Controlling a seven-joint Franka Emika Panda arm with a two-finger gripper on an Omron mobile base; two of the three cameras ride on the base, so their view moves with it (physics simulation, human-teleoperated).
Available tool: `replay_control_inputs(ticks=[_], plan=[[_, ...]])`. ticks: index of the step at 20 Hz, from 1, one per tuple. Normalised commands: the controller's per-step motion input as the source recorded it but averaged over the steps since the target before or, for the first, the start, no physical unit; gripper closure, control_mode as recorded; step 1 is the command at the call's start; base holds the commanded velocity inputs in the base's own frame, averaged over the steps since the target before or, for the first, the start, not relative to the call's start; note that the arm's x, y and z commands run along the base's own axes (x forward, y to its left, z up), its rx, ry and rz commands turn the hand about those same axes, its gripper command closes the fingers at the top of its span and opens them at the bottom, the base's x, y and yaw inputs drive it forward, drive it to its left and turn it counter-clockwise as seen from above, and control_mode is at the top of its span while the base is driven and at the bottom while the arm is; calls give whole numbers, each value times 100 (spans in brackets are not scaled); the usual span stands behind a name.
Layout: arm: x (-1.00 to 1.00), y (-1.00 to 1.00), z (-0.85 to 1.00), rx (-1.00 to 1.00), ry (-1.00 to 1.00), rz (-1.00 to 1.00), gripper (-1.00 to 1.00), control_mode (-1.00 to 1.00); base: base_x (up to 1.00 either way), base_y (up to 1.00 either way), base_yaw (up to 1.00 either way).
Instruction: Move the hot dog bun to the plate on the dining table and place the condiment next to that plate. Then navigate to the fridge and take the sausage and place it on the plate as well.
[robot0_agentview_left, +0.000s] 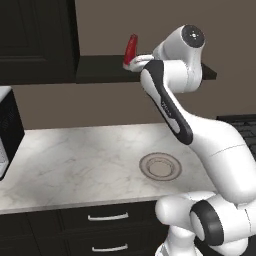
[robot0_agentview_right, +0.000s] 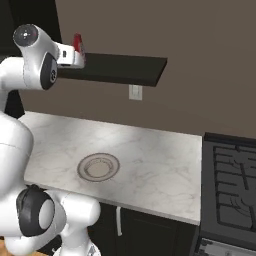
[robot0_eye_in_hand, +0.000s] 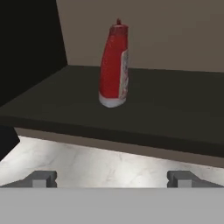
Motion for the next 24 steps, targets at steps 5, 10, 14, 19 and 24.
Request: replay_control_inputs(ticks=[5,10,14,19,24], plan=[[59,19,6,0,-3,0,-100,-100,0,0,0],[43,13,31,0,-3,-1,-100,-100,0,0,0],[32,0,34,0,0,-4,-100,-100,0,0,0],[53,0,4,-1,0,-7,-100,-100,0,0,0],[30,0,-6,-1,-1,-7,-100,-100,0,0,0]])
